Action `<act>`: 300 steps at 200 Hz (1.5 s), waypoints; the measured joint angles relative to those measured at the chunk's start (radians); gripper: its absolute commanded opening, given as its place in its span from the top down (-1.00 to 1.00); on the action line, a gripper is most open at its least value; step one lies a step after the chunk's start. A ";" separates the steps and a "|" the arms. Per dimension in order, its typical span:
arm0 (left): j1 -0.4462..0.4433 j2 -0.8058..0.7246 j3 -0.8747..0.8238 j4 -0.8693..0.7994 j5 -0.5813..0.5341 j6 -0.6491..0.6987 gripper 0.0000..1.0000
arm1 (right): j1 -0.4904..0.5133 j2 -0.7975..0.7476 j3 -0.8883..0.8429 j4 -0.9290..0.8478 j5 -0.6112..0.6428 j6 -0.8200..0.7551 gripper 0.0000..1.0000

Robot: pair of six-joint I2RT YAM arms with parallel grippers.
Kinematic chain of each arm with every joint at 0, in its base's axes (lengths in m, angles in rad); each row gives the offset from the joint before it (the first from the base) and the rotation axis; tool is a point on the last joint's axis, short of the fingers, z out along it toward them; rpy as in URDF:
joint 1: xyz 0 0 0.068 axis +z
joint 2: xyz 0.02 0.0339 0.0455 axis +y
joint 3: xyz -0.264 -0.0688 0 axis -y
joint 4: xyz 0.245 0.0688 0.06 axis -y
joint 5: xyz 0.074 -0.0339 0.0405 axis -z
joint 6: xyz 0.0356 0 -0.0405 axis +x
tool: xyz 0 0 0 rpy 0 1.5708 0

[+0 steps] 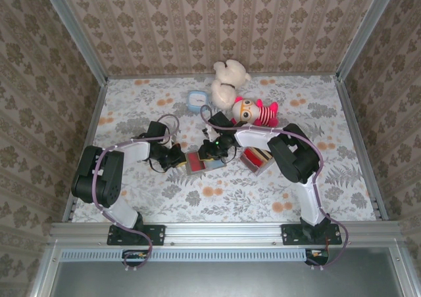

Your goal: Take the credit cards out of the card holder

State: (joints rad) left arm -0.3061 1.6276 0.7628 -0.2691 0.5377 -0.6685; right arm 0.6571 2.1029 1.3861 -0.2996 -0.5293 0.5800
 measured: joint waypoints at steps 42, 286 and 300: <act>0.002 0.000 0.000 -0.002 0.001 0.007 0.93 | 0.002 -0.003 0.000 -0.014 0.031 0.000 0.57; 0.013 -0.068 0.010 0.024 0.035 -0.004 0.92 | -0.021 -0.003 -0.029 0.046 -0.069 0.000 1.00; 0.012 -0.057 0.010 0.039 0.044 -0.009 0.93 | -0.021 -0.003 -0.029 0.046 -0.068 0.001 1.00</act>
State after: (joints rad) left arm -0.2943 1.5703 0.7731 -0.2298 0.5816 -0.6773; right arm 0.6365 2.1002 1.3575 -0.2535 -0.5976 0.5808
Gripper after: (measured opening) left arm 0.048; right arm 0.057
